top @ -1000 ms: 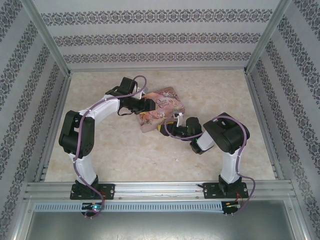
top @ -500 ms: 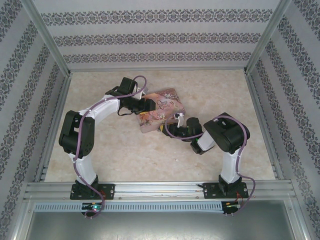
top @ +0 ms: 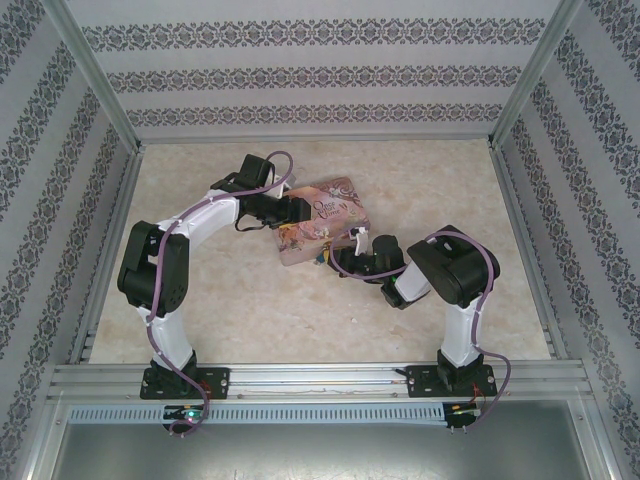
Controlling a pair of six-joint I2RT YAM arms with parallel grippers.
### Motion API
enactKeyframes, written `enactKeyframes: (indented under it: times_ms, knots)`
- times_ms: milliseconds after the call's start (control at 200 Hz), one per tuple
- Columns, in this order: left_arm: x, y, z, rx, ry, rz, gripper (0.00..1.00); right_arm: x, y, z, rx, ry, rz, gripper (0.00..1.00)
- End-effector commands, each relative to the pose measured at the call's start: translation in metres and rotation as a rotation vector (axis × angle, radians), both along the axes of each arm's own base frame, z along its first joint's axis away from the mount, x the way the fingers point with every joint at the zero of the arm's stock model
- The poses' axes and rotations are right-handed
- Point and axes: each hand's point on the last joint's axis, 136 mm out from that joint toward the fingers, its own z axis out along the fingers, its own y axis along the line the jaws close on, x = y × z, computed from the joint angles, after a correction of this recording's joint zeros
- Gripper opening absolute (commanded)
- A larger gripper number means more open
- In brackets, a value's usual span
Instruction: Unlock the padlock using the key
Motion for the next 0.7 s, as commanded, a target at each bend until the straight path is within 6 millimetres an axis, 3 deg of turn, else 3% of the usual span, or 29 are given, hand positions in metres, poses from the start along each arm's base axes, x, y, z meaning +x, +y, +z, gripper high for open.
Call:
enactKeyframes:
  times_ms: [0, 130, 694]
  knots:
    - [-0.018, -0.003, -0.02, 0.015, 0.082, -0.011, 0.6, -0.001, 0.009, 0.032, 0.079, -0.094, 0.044, 0.05]
    - [-0.019, -0.002, -0.02, 0.016, 0.083, -0.011, 0.6, -0.001, 0.006, 0.031, 0.076, -0.092, 0.029, 0.0]
    - [-0.025, 0.0, -0.022, 0.009, 0.087, -0.002, 0.61, 0.007, -0.008, 0.043, 0.125, -0.058, -0.096, 0.0]
